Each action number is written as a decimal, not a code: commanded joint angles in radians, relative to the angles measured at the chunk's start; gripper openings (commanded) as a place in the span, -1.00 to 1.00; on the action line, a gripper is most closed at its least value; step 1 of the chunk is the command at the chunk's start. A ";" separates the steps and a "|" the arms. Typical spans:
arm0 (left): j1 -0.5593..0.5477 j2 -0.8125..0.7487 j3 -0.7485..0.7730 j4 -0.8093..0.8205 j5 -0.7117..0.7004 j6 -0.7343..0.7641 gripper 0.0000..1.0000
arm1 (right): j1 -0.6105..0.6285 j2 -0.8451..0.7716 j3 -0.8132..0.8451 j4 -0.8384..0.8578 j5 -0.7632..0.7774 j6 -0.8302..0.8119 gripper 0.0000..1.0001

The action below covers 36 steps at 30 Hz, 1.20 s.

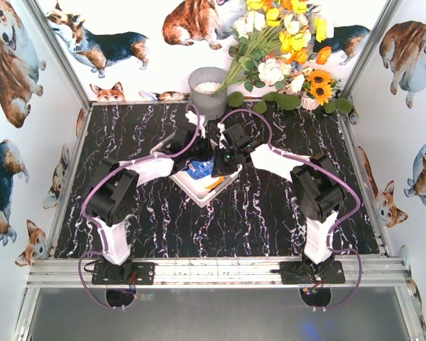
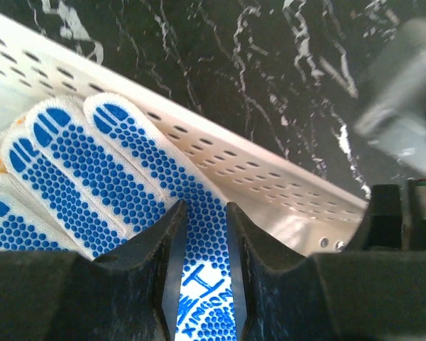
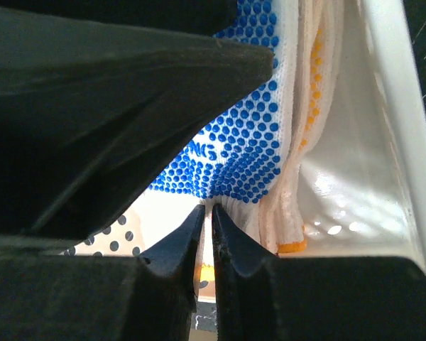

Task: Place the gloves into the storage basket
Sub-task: Place the glove in the bin, then reset both arms

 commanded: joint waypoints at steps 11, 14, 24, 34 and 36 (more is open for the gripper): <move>0.068 0.033 -0.053 -0.011 -0.072 -0.027 -0.52 | 0.006 -0.043 -0.070 0.072 0.013 0.029 -0.73; 0.069 0.053 -0.041 -0.004 -0.041 -0.040 -0.52 | 0.006 -0.046 -0.073 0.078 0.004 0.031 -0.67; 0.068 -0.060 0.023 -0.057 -0.016 -0.025 -0.26 | 0.006 -0.181 -0.054 0.035 -0.005 0.029 -0.29; 0.103 -0.441 -0.134 -0.120 -0.072 0.081 0.69 | -0.028 -0.541 -0.187 -0.079 0.124 -0.010 0.38; 0.165 -0.490 -0.171 -0.150 -0.075 0.088 0.73 | -0.065 -0.623 -0.283 -0.057 0.177 -0.031 0.51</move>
